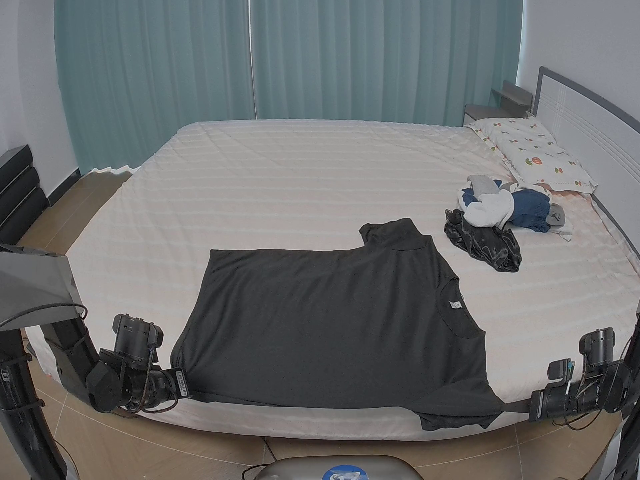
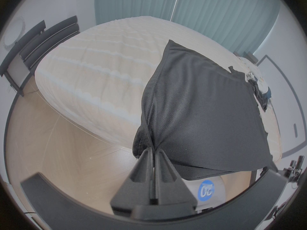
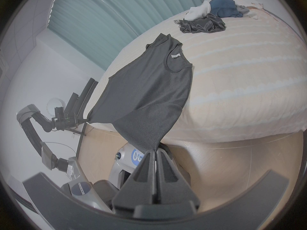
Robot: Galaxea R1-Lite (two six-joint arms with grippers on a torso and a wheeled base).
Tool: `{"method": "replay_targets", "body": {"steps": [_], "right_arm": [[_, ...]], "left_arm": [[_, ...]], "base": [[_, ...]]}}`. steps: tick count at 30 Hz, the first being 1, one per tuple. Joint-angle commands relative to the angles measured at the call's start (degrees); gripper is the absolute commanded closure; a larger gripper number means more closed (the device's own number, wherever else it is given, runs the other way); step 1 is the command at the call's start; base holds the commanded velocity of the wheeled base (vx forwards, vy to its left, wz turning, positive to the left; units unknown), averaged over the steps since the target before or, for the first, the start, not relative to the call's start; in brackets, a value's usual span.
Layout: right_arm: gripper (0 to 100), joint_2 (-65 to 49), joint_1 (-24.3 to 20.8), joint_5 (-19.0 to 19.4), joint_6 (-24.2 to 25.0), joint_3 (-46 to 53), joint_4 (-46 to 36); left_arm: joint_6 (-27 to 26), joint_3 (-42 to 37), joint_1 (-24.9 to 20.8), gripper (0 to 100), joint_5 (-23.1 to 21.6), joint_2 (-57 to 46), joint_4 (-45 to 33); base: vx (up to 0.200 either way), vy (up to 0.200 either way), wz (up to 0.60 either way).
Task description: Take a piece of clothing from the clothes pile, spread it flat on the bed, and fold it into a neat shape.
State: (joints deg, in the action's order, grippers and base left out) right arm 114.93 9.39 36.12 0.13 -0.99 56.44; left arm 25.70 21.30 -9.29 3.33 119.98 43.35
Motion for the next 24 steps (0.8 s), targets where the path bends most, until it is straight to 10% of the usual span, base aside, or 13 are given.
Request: {"method": "replay_targets", "body": {"steps": [1, 12, 24], "right_arm": [[100, -1.82, 1.25, 0.44, -1.63, 0.99, -1.86], [100, -5.68, 1.07, 1.41, -1.98, 0.99, -5.99], [100, -4.54, 0.54, 7.91, 5.23, -6.48, 3.15]], "left_arm": [[-1.26, -1.7, -0.12, 100, 0.8, -0.18, 0.07], [-4.6, -3.63, -0.2, 100, 0.89, -2.12, -0.11], [4.19, 4.54, 0.94, 100, 0.36, -4.84, -0.2]], "base": [[0.0, 0.0, 0.0], [0.0, 0.0, 0.0], [0.0, 0.0, 0.0]]}}
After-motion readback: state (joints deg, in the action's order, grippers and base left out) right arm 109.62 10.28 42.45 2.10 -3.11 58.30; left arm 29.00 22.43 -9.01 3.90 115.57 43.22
